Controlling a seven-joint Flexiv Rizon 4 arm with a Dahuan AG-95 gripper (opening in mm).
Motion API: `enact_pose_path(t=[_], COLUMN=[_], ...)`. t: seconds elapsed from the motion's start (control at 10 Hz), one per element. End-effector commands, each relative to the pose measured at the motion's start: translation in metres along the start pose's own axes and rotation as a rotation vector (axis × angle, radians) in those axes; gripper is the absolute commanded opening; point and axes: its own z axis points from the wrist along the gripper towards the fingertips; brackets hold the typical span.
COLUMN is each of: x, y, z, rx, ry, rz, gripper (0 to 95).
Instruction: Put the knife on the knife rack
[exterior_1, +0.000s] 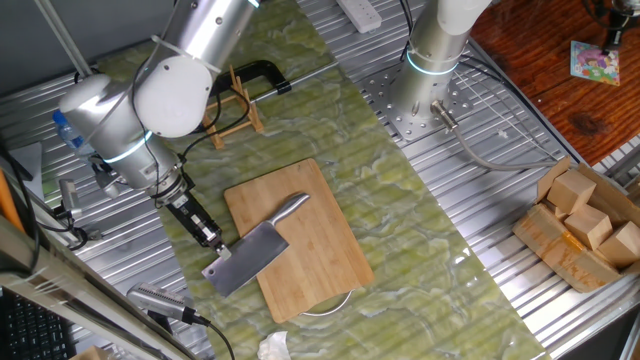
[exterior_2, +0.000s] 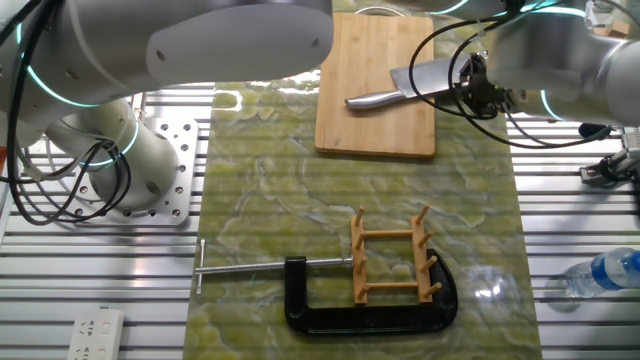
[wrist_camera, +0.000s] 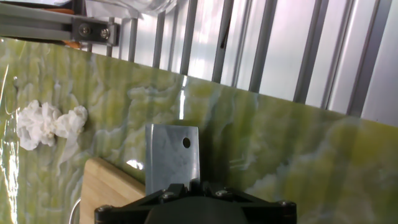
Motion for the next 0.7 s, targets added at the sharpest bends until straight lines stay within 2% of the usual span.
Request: enact_pose_path(t=[0.1,0.7], x=[0.0016,0.0024], y=[0.0000,-0.0007], z=[0.0003,0.0008], rx=[0.010,0.006], ry=[-0.008,-0.027], rz=[-0.008,-0.027], gripper=[0.0,0.0])
